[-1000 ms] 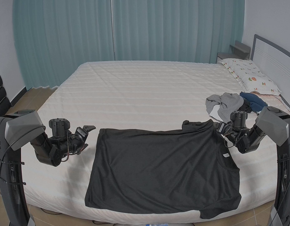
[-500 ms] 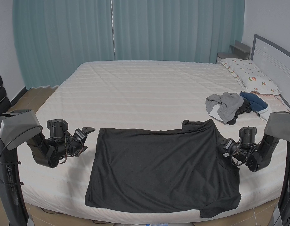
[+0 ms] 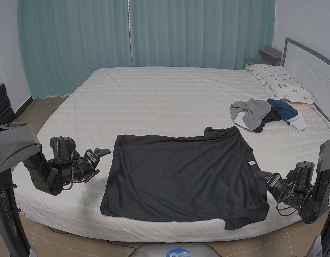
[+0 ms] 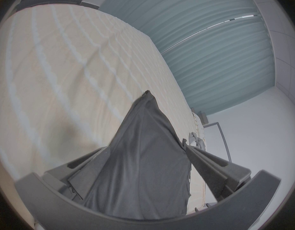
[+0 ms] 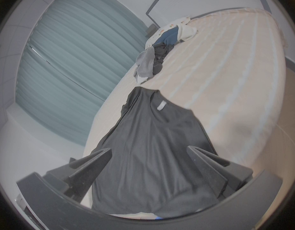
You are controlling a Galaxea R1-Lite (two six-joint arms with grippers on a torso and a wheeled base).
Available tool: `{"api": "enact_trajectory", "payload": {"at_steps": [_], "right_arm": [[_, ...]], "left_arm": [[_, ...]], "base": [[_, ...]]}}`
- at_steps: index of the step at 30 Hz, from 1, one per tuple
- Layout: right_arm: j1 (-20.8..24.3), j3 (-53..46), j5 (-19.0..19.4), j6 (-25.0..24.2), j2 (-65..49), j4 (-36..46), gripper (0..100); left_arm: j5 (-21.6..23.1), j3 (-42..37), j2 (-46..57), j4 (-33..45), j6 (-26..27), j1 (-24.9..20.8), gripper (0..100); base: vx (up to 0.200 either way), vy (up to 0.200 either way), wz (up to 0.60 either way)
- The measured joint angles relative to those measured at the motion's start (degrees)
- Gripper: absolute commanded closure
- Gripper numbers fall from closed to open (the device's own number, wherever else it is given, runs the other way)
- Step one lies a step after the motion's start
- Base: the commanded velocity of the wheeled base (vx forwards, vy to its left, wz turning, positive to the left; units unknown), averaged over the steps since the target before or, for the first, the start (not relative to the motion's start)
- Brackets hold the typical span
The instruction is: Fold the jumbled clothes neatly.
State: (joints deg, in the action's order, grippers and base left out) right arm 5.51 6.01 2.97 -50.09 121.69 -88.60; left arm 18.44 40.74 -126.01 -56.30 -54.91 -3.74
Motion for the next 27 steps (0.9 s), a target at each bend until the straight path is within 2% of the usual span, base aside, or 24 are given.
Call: {"api": "enact_trajectory", "payload": {"at_steps": [5, 12, 17, 23, 27], "right_arm": [[0.13, -3.32, 1.34, -1.22, 0.41, -0.33, 0], [0.93, -4.14, 1.4, -1.26, 0.91, -0.38, 0], [1.24, -4.33, 1.32, -1.28, 1.24, -0.4, 0], [1.62, -4.78, 1.29, -1.28, 1.5, -0.38, 0], [1.97, -4.94, 1.34, -1.19, 1.63, -0.4, 0]], "left_arm": [[-0.28, -1.88, 2.52, 1.19, 0.59, -1.0, 0], [-1.56, -2.01, 6.03, 8.07, 0.57, -4.52, 0], [-5.84, -1.72, 7.66, 9.36, 0.57, -8.35, 0], [-7.31, -5.16, 8.46, 9.33, 0.55, -9.76, 0], [-7.36, -9.48, 9.37, 9.06, 0.69, -10.06, 0]], "base": [[0.0, 0.0, 0.0], [0.0, -0.2, 0.0], [0.0, -0.2, 0.0], [0.0, -0.2, 0.0], [0.0, 0.0, 0.0]]}}
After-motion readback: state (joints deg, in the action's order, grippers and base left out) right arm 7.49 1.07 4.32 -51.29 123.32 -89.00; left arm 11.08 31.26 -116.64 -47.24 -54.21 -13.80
